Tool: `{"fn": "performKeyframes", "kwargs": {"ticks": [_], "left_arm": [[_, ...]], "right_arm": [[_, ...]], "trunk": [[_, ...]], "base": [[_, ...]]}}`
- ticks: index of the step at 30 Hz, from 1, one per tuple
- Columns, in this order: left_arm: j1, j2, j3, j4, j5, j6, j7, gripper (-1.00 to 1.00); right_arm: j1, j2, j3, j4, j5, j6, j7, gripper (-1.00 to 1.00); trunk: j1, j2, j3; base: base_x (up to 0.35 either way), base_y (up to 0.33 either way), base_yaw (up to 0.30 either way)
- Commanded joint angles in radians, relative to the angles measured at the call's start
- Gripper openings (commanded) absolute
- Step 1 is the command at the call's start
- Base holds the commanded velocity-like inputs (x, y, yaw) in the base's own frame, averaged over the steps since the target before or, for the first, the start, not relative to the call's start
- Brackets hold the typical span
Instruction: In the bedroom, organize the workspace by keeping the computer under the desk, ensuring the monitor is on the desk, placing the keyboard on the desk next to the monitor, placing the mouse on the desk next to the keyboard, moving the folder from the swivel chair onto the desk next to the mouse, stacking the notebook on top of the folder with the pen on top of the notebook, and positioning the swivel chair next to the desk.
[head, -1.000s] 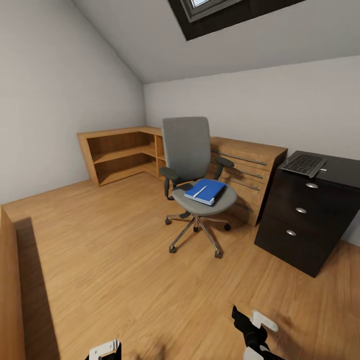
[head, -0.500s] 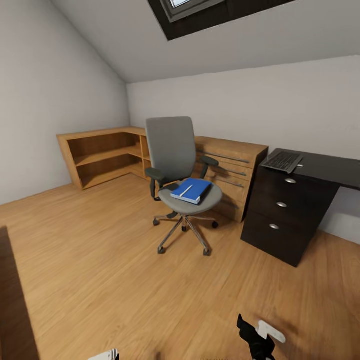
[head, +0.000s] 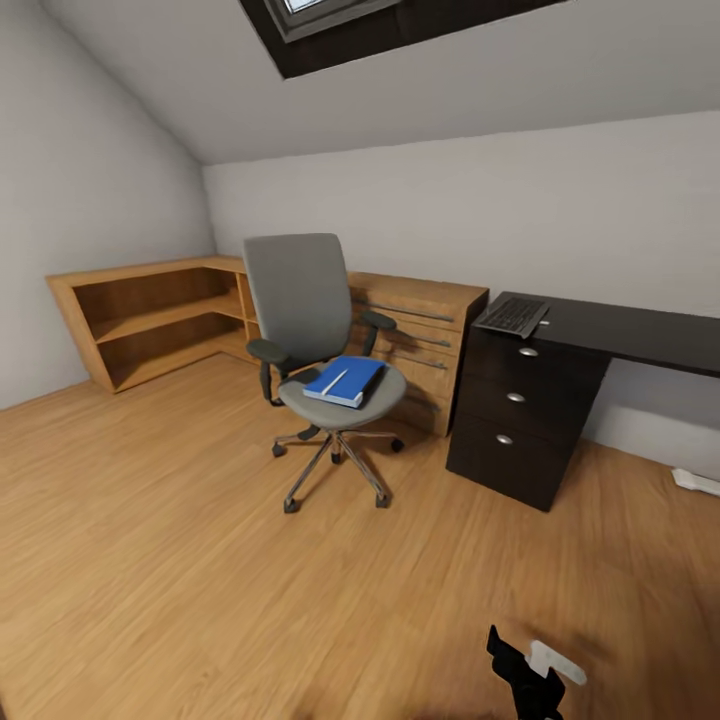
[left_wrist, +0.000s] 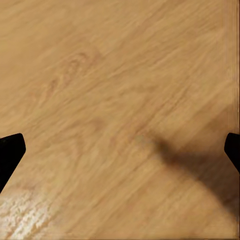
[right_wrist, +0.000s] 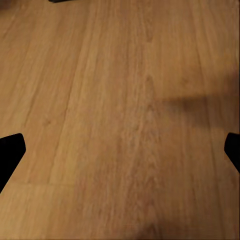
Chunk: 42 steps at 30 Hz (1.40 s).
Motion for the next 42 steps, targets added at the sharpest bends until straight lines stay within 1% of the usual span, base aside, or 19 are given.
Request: {"fn": "performKeyframes", "kwargs": {"ticks": [1,6,10,15,16,19,20,21,28,35,37,42], "left_arm": [[0.0,0.0,-0.001,0.002,0.004,-0.003,0.002,1.0],[0.0,0.0,-0.001,0.006,0.003,-0.006,0.001,1.0],[0.0,0.0,0.0,0.007,0.003,-0.025,0.001,1.0],[0.0,0.0,0.0,0.008,0.003,-0.053,0.0,1.0],[0.0,-0.001,-0.001,0.009,0.002,-0.058,0.0,1.0],[0.0,-0.001,-0.001,0.009,0.002,-0.062,0.0,1.0],[0.0,-0.002,-0.001,0.009,0.002,-0.064,0.0,1.0],[0.0,-0.003,-0.001,0.009,0.002,-0.065,0.0,1.0],[0.0,-0.006,-0.002,0.009,0.002,-0.066,0.0,1.0],[0.0,-0.008,-0.001,0.009,0.002,-0.066,0.0,1.0],[0.0,-0.008,-0.001,0.009,0.002,-0.066,0.0,1.0],[0.0,-0.008,-0.001,0.009,0.002,-0.066,0.0,1.0]], "right_arm": [[-0.001,0.0,-0.008,0.002,0.008,-0.004,-0.001,1.0],[-0.001,-0.006,-0.008,0.001,0.009,-0.006,-0.001,1.0],[-0.001,-0.012,-0.008,0.001,0.009,-0.011,-0.001,1.0],[0.001,-0.016,-0.008,0.001,0.018,-0.049,0.0,1.0],[0.005,-0.017,-0.008,0.001,0.027,-0.068,0.0,1.0],[0.012,-0.016,-0.007,0.001,0.048,-0.089,0.001,1.0],[0.018,-0.016,-0.007,0.001,0.073,-0.101,0.0,1.0],[0.02,-0.016,-0.007,0.001,0.087,-0.107,0.0,1.0],[0.023,-0.016,-0.008,0.002,0.109,-0.117,-0.002,1.0],[0.024,-0.004,-0.009,0.003,0.11,-0.117,-0.006,1.0],[0.024,0.006,-0.009,0.003,0.11,-0.118,-0.006,1.0],[0.024,0.016,-0.01,0.003,0.111,-0.118,-0.007,1.0]], "trunk": [[0.0,0.0,-0.001],[0.0,0.0,-0.001],[0.0,0.0,-0.001],[0.0,0.0,-0.001],[0.0,0.0,-0.001],[0.0,0.0,-0.001],[0.0,0.0,-0.001],[0.0,0.0,-0.001],[0.0,0.0,-0.001],[0.0,0.0,-0.001],[0.0,0.0,0.0],[0.0,0.0,0.001]], "base": [[0.0,0.0,-0.253],[0.0,0.0,-0.178],[0.0,0.0,-0.057],[0.0,0.0,-0.017],[0.0,0.0,-0.007],[0.0,0.0,-0.004],[0.0,0.0,-0.002],[0.0,0.0,-0.001],[0.0,0.0,0.0],[0.0,0.0,-0.008],[0.0,0.0,-0.131],[0.0,0.0,-0.207]]}}
